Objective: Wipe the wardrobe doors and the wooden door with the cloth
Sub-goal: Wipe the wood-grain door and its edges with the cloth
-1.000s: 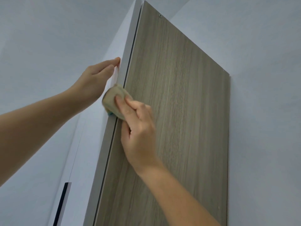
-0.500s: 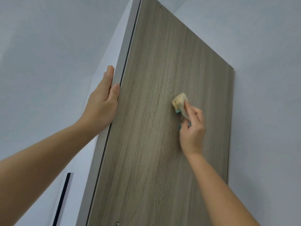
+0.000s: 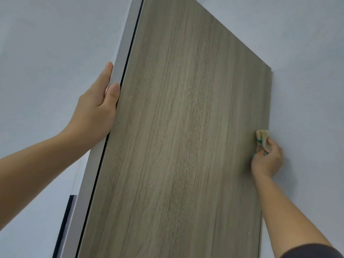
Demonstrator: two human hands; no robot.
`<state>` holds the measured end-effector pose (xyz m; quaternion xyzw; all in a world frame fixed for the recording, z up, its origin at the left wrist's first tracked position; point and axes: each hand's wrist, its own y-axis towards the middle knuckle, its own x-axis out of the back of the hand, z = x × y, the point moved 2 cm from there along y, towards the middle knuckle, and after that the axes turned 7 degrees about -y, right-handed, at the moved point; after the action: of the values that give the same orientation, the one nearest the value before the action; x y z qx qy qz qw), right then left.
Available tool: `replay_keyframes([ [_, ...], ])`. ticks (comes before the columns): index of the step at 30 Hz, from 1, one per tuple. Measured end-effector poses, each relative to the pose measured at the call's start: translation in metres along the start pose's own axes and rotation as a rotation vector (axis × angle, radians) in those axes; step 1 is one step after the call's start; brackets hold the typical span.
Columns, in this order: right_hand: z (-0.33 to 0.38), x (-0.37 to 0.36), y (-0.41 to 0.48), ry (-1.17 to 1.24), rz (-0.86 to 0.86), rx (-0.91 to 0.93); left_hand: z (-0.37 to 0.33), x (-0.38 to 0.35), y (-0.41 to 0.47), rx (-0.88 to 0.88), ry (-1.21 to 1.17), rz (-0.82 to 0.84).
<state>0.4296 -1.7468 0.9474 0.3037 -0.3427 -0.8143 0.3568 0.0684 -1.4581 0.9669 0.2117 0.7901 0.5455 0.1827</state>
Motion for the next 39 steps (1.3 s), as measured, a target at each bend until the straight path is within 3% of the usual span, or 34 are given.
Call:
replay_keyframes([
  [14,0.009,-0.001,-0.024,0.091,-0.007,-0.212,0.007,0.001,0.004,-0.034,-0.085,-0.004],
  [22,0.113,0.015,-0.126,0.244,-0.013,0.184,-0.001,-0.001,0.0,-0.001,-0.152,-0.024],
  [30,0.205,0.025,-0.209,0.362,0.063,0.409,-0.005,0.007,0.0,0.006,-0.158,0.025],
  [39,0.231,0.037,-0.28,0.464,0.193,0.736,-0.006,0.03,0.01,-0.004,-0.017,0.18],
])
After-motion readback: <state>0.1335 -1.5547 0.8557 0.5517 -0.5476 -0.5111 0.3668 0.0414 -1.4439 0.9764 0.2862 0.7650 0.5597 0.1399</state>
